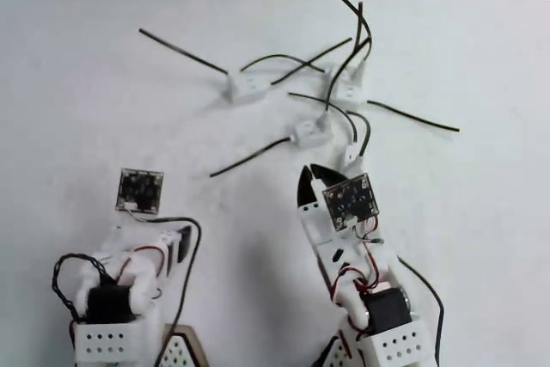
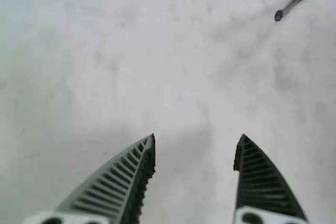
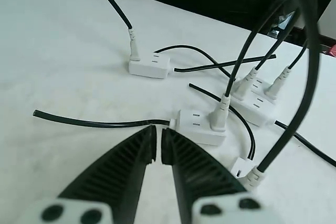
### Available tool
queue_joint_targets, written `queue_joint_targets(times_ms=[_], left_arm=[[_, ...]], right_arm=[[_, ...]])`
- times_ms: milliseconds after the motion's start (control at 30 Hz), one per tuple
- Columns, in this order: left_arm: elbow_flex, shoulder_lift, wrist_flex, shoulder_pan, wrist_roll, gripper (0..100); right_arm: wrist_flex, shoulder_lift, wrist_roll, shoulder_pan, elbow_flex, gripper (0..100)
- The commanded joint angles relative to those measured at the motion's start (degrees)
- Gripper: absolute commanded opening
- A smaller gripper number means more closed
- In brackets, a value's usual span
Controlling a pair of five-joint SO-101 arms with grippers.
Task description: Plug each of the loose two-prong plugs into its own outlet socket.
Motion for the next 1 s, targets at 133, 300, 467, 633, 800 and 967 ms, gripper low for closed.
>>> queue_joint_targets(times_ms=[133,300,467,633,800,967], left_arm=[[-0.3,-0.6,0.3,-0.7,0.5,25],[-0.3,-0.6,0.3,-0.7,0.5,25],[-0.3,-0.6,0.3,-0.7,0.5,25],[-0.3,-0.6,0.3,-0.7,0.5,25],[-0.3,-0.6,0.3,-0.7,0.5,25],[-0.3,-0.6,0.3,-0.7,0.5,25]], right_arm=[[-1.0,-0.7,7.3,-0.5,0.5,2.5],[-1.0,-0.7,7.4,-0.5,0.5,2.5],[-1.0,-0.7,7.4,-0.5,0.5,2.5],[-1.0,-0.7,7.4,-0.4,0.5,2.5],[-1.0,-0.7,7.5,-0.4,0.5,2.5],[-1.0,-0.7,7.6,-0.4,0.5,2.5]])
